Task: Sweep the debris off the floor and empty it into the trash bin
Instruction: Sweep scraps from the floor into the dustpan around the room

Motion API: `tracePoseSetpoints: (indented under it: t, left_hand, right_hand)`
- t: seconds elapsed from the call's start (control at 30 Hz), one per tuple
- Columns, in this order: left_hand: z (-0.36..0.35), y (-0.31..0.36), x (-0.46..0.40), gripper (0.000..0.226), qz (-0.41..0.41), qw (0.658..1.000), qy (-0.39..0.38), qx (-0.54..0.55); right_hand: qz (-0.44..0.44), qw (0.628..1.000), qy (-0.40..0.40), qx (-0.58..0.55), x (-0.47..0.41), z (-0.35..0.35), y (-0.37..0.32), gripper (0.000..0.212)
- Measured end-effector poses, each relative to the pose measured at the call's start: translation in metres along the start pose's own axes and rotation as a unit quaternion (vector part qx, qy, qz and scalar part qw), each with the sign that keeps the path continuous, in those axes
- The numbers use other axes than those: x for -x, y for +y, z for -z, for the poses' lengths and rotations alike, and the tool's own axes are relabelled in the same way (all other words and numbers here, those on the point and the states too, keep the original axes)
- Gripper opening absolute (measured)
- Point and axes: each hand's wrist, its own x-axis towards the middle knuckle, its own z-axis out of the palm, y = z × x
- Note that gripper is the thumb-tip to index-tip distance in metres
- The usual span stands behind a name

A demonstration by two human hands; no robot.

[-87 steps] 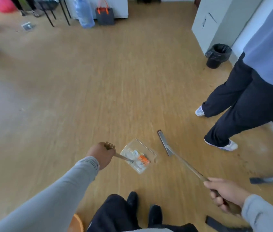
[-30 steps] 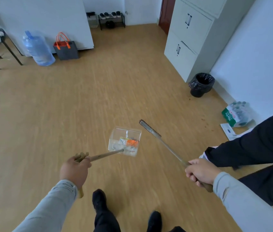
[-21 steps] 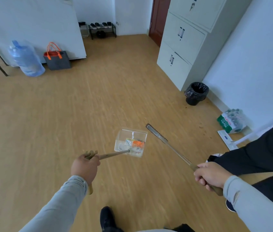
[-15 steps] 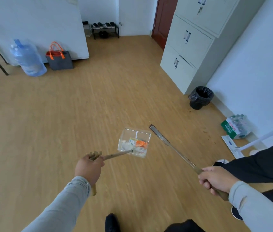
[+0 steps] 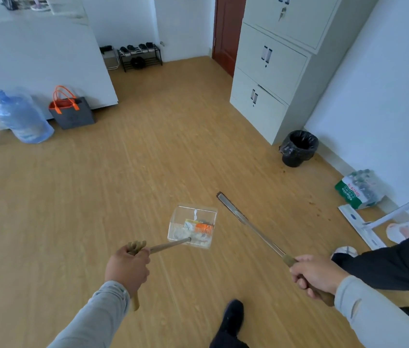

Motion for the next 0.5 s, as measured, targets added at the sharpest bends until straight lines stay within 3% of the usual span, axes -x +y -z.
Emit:
tracePoseSetpoints:
  t: [0.5]
  left_hand:
    - [-0.078,0.134,-0.091,0.01,-0.022,0.998,-0.01,0.061]
  right_hand:
    - [0.003,0.999,-0.019,-0.032,-0.088,0.066,-0.102,0.012]
